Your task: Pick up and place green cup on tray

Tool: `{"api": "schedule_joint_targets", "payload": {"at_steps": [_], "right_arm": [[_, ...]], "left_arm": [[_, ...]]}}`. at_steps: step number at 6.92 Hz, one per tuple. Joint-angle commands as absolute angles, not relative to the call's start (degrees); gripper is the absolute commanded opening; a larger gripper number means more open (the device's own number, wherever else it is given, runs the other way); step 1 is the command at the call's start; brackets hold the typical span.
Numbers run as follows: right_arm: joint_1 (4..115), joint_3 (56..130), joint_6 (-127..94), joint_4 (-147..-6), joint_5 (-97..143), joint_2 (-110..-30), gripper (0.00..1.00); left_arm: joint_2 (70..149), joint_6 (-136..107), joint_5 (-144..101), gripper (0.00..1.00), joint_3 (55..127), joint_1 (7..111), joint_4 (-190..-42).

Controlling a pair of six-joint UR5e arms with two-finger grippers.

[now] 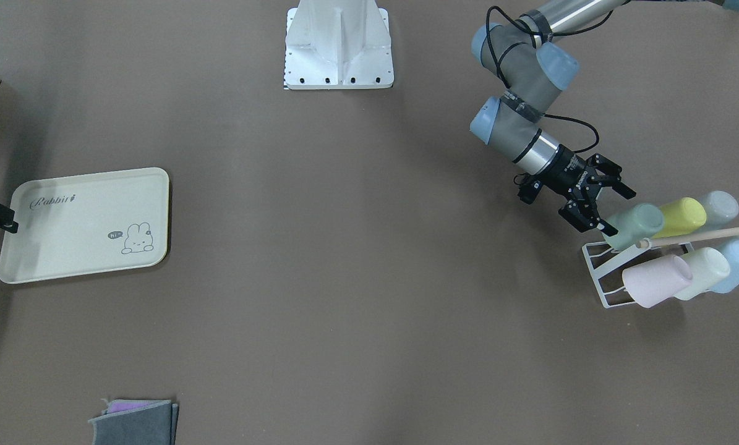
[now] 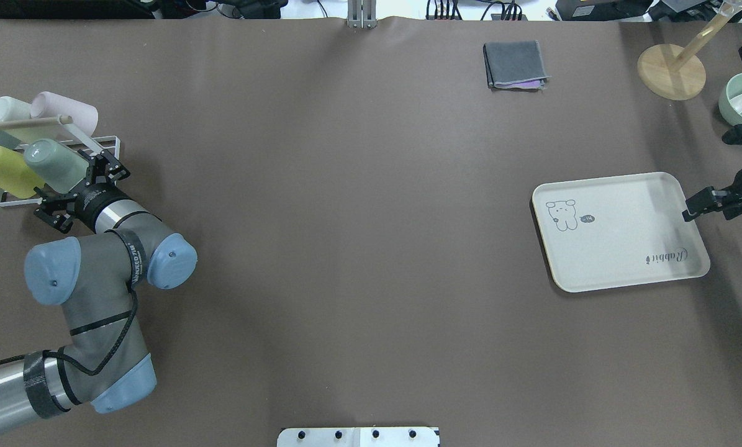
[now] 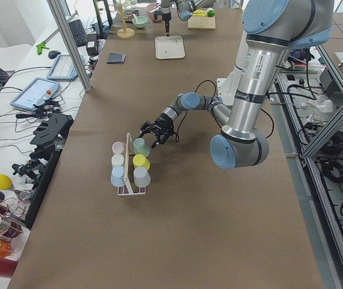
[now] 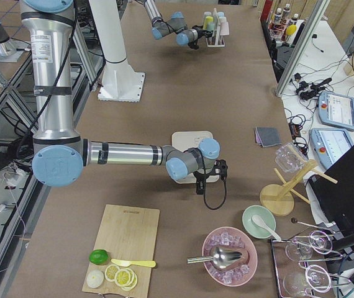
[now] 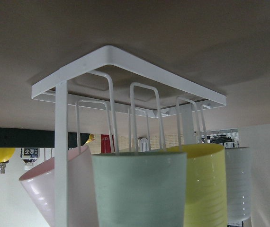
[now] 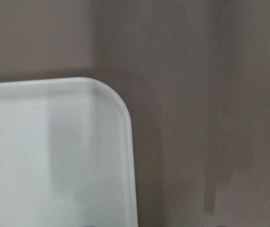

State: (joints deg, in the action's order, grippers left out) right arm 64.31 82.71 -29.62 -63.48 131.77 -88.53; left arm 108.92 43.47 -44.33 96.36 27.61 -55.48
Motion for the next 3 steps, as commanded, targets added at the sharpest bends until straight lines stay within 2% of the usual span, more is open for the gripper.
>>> {"api": "schedule_joint_targets", "payload": {"at_steps": [1, 2, 3], "right_arm": [[63.9, 81.6, -29.7, -63.5, 132.2, -87.5, 0.85], [63.9, 81.6, -29.7, -63.5, 132.2, -87.5, 0.75], [63.7, 81.2, -29.7, -62.8, 132.2, -87.5, 0.62]], "left_arm": [[109.0, 43.5, -44.0, 0.97, 92.3, 27.6, -59.6], [109.0, 43.5, -43.6, 0.97, 91.5, 27.7, -60.5], [109.0, 43.6, -43.3, 0.97, 91.5, 27.7, -60.6]]}}
